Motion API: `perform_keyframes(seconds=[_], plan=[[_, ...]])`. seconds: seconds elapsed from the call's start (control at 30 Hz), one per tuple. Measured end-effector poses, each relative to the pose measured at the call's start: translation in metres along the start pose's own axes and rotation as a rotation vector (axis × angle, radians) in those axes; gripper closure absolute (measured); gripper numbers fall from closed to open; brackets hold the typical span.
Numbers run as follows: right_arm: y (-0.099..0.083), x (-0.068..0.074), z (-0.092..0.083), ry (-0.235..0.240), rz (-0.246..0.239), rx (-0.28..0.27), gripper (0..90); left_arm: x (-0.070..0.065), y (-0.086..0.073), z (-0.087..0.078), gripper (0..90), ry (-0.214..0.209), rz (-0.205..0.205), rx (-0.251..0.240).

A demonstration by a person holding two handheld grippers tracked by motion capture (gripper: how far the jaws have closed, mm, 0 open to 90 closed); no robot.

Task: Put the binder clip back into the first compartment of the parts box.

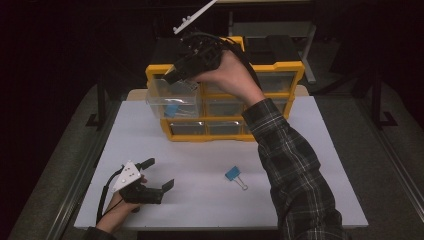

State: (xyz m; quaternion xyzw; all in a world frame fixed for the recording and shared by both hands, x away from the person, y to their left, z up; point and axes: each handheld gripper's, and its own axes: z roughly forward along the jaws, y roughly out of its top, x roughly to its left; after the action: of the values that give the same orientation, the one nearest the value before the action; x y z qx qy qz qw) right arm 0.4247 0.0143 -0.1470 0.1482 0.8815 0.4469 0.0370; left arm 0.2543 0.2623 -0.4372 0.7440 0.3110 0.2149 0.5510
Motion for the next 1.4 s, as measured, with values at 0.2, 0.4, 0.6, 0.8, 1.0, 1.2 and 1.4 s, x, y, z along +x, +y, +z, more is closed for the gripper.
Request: perform_keyframes(seconds=[0.2,0.4,0.6,0.8,1.0,1.2,1.4], plan=[[0.001,-0.002,0.007,0.003,0.001,0.008,48.9,0.000,0.000,0.000,0.2,0.001,-0.004,0.002],[-0.001,-0.003,0.015,0.003,-0.006,0.032,48.9,-0.001,0.000,0.001,0.2,0.002,-0.010,0.001],[-0.003,-0.003,0.018,0.007,-0.006,0.049,48.9,-0.001,0.000,0.001,0.2,0.002,-0.005,0.005],[-0.006,-0.005,0.020,0.007,-0.006,0.059,41.3,-0.001,0.000,0.001,0.2,0.001,-0.002,0.010],[-0.007,-0.006,0.016,-0.014,-0.001,0.044,37.1,-0.001,-0.001,0.001,0.2,0.000,-0.001,0.011],[-0.012,-0.006,0.005,-0.036,0.013,0.028,30.7,-0.001,-0.001,0.001,0.2,0.000,-0.001,0.016],[-0.022,-0.006,-0.009,-0.050,0.036,0.021,26.1,-0.001,-0.001,0.001,0.2,-0.001,0.002,0.016]])
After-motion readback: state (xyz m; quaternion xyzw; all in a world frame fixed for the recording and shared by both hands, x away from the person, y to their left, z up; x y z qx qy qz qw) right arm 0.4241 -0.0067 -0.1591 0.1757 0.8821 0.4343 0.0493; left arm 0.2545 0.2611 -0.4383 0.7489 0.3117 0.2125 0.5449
